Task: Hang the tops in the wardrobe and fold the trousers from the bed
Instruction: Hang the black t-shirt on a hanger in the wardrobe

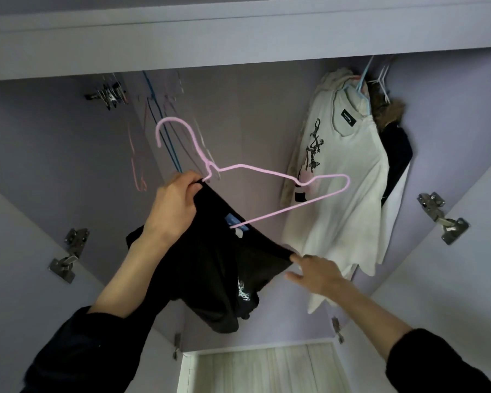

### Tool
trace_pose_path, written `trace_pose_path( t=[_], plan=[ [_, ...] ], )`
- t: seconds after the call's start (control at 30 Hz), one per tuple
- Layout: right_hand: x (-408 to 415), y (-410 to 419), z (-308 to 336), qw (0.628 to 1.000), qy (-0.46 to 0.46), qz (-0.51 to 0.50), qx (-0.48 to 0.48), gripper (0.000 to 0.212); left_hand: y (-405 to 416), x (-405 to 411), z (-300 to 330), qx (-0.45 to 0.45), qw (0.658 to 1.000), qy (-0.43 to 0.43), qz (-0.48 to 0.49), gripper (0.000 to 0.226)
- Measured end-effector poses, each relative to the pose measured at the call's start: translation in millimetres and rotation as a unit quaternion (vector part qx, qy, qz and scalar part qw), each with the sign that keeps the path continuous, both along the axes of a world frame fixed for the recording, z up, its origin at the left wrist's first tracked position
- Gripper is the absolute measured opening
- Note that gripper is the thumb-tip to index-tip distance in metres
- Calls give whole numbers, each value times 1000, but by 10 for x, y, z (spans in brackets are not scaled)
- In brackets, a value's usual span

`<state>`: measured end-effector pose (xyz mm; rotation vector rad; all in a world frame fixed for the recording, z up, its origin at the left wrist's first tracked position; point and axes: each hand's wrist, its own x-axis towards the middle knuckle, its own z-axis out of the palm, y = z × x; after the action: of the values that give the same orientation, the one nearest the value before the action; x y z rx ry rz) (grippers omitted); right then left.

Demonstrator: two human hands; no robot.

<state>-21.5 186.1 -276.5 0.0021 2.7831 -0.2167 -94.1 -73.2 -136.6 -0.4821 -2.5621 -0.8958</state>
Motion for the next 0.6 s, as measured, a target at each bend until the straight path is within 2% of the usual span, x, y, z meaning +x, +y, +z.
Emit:
trace_pose_path(
  t=[0.13,0.27,0.43,0.6],
  plan=[
    [-59,507,290,992,105,-25,-69,36,-262,-57,-169,-38,998,-32,34,21],
    [-142,696,670,981,181,5,-67,25,-384,-81,-276,-84,994,-58,44,24],
    [-229,486,1077,957,271,60,-82,17,-215,-80,-210,-106,994,-19,20,26],
    [-233,103,1339,912,384,125,-64,4,84,-23,-149,-62,997,33,-19,16]
  ],
)
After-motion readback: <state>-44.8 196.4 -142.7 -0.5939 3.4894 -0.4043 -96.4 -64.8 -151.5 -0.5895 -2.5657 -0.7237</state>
